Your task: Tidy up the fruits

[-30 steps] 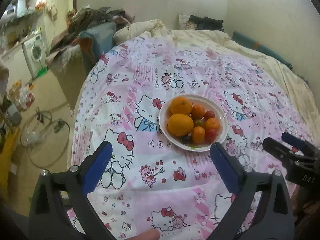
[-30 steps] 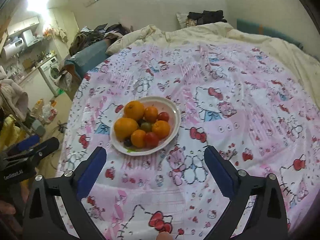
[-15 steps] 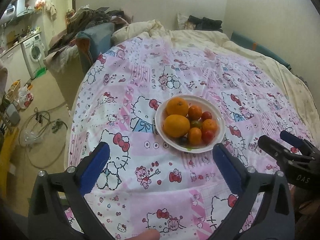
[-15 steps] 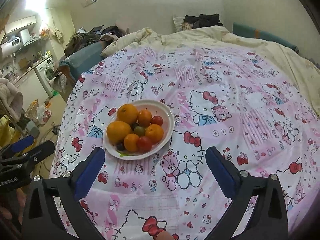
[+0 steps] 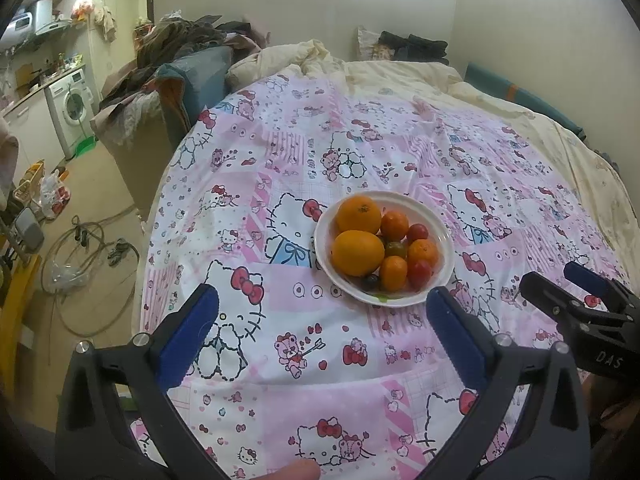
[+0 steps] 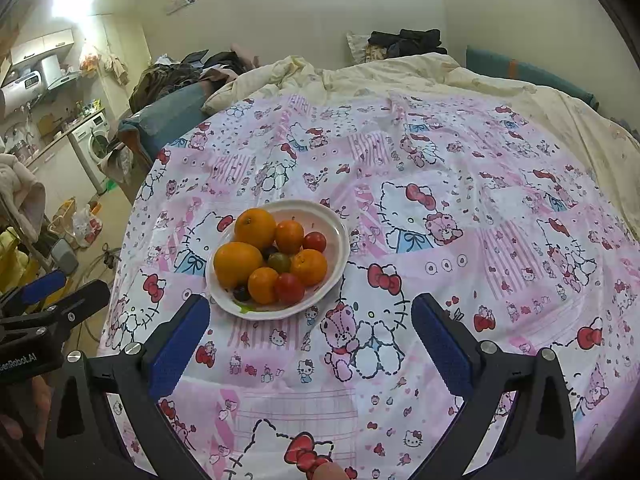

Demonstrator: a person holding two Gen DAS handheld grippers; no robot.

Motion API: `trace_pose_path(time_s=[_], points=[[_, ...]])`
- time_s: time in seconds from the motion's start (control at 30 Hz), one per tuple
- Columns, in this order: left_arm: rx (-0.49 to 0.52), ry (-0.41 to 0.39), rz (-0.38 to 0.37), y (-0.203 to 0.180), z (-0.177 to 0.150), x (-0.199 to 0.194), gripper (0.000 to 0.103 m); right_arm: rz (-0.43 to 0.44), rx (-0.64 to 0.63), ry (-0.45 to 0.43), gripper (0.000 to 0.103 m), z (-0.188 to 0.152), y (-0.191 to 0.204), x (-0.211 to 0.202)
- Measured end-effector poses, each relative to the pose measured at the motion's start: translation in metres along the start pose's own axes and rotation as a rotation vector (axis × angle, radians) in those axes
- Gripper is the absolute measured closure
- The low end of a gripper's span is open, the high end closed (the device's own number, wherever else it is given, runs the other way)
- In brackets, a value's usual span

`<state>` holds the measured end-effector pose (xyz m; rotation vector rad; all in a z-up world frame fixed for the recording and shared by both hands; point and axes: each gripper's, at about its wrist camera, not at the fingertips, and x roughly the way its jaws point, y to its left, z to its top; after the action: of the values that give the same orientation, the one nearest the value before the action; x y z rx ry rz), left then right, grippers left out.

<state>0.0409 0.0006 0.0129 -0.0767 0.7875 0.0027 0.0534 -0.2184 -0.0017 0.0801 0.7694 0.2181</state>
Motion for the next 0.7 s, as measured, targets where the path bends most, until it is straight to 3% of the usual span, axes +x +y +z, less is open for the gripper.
trace_pose_path(time_s=[0.7], points=[[0.011,0.000,0.012,-0.0001,-0.0011,0.0032,0.001,-0.005,-0.006,-0.005,0.000,0.0018,0.0025,-0.0015]])
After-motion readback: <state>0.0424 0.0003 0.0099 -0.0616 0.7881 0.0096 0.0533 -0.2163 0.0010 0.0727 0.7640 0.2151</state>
